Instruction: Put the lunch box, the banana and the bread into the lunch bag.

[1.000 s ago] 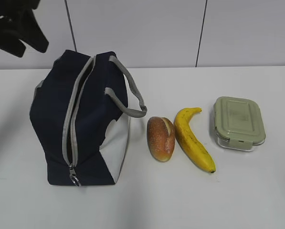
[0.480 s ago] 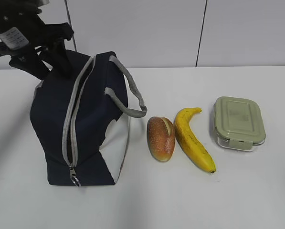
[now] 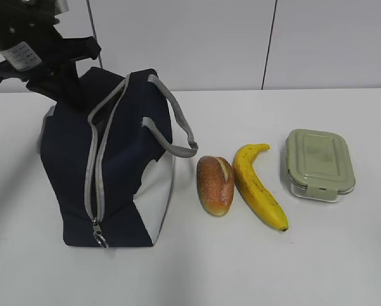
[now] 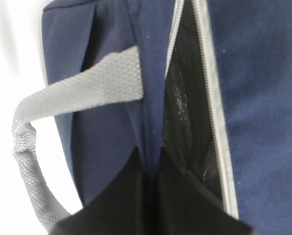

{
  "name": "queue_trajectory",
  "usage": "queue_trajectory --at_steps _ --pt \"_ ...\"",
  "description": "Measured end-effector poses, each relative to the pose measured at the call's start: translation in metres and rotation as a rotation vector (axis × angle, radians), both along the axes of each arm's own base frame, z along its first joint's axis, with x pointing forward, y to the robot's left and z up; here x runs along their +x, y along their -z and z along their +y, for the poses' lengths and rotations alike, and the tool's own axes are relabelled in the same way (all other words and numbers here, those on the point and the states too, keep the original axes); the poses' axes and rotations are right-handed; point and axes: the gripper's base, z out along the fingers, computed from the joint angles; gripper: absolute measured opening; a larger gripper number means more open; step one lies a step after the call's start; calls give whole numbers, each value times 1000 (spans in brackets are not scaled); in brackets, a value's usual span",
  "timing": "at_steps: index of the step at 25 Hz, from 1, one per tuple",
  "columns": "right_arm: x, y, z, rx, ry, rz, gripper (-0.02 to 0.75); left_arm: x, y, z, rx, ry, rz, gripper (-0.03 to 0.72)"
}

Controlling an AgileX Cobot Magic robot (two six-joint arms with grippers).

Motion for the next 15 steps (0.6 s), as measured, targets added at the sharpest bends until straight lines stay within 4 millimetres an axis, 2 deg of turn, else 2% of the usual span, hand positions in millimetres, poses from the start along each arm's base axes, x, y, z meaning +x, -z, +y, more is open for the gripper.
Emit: queue_trajectory --at_steps 2,15 --pt "0 0 0 0 0 0 344 0 0 0 0 0 -1 1" --pt "0 0 2 19 -13 -1 344 -1 0 0 1 2 8 -1"
